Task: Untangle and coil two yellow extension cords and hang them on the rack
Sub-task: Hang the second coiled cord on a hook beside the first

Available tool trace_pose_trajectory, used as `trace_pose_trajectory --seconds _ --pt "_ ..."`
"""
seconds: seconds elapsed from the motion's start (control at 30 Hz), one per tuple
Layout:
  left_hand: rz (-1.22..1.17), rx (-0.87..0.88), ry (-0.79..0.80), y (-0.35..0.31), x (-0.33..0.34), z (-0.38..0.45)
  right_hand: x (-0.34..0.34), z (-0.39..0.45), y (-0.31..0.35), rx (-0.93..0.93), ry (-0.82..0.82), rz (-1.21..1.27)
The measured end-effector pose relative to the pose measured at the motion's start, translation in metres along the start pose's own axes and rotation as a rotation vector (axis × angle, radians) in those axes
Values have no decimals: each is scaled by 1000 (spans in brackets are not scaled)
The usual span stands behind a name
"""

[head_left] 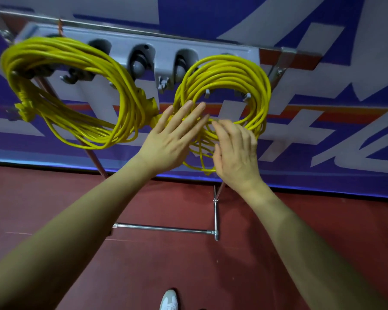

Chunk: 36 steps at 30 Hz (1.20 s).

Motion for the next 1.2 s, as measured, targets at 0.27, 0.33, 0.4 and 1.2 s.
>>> trace_pose_trajectory --seconds 0.27,0.33,0.4,1.2 --pt "-106 71 -78 7 -1 11 24 8 -16 17 162 -186" --pt "-90 50 -108 9 -2 12 25 13 -14 43 142 -161" --pt "-46 24 -125 15 -2 8 26 15 -12 42 134 -147" --pt "-23 74 -193 10 11 16 48 11 -29 49 142 -287"
Point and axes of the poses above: each hand's wrist, its own z-axis towards the middle knuckle, its own x-axis out of the palm, y = z × x, the point moved 5 cm from there along z, towards the middle knuckle, and after that the axes turned 9 degrees about x, right-handed, at the moved point
